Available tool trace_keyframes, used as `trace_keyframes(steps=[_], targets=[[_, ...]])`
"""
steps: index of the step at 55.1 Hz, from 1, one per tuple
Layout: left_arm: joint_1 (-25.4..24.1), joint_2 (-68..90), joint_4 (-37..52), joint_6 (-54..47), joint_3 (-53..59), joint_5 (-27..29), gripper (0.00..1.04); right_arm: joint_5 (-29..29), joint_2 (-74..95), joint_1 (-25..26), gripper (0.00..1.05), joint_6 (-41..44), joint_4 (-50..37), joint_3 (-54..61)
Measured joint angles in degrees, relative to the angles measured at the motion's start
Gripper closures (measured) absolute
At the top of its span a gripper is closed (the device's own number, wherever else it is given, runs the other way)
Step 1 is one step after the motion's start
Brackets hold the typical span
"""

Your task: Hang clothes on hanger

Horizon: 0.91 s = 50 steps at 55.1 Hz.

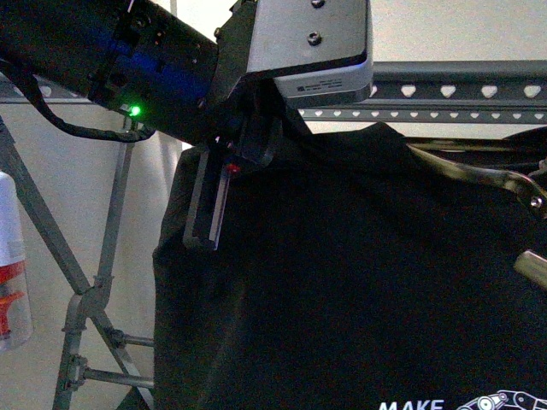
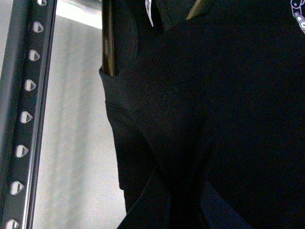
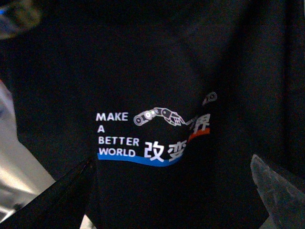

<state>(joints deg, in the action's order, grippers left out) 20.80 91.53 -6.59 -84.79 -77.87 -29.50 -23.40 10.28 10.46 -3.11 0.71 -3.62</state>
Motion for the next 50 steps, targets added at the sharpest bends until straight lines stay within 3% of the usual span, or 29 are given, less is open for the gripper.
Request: trace_keyframes(steps=[3, 7, 12, 16, 19, 33, 40, 50], targets=[[0.1, 0.0, 0.0, -0.2, 0.0, -0.1, 1.00, -9.2, 9.5, 7.2, 0.07, 3.1, -6.3, -2.9], [0.2, 0.0, 0.0, -0.2, 0.0, -0.1, 1.00, -15.0, 17.9, 11.8, 0.07, 9.0, -12.3, -6.2], [0.1, 0.0, 0.0, -0.3, 0.0, 0.0, 1.00, -16.5, 31.9, 14.4, 0.07, 23.5, -21.2, -12.9], [-0.2, 0.0, 0.0, -0.3, 0.0, 0.3, 1.00, -16.9, 44.7, 14.5, 0.07, 41.8, -26.7, -20.4], [-0.2, 0.0, 0.0, -0.4, 0.0, 0.4, 1.00, -17.7, 51.3, 14.0, 0.07, 54.6, -25.1, -25.5], [0.0, 0.0, 0.0, -0.4, 0.0, 0.3, 1.00, -17.9, 66.5, 9.4, 0.07, 93.7, -11.9, -46.6], [-0.1, 0.0, 0.0, -0.4, 0.0, 0.3, 1.00, -15.1, 70.7, 6.6, 0.07, 99.1, -10.6, -55.8], [-0.1, 0.0, 0.0, -0.4, 0.0, 0.4, 1.00, -11.0, 75.1, 3.3, 0.07, 99.2, -10.2, -63.8]])
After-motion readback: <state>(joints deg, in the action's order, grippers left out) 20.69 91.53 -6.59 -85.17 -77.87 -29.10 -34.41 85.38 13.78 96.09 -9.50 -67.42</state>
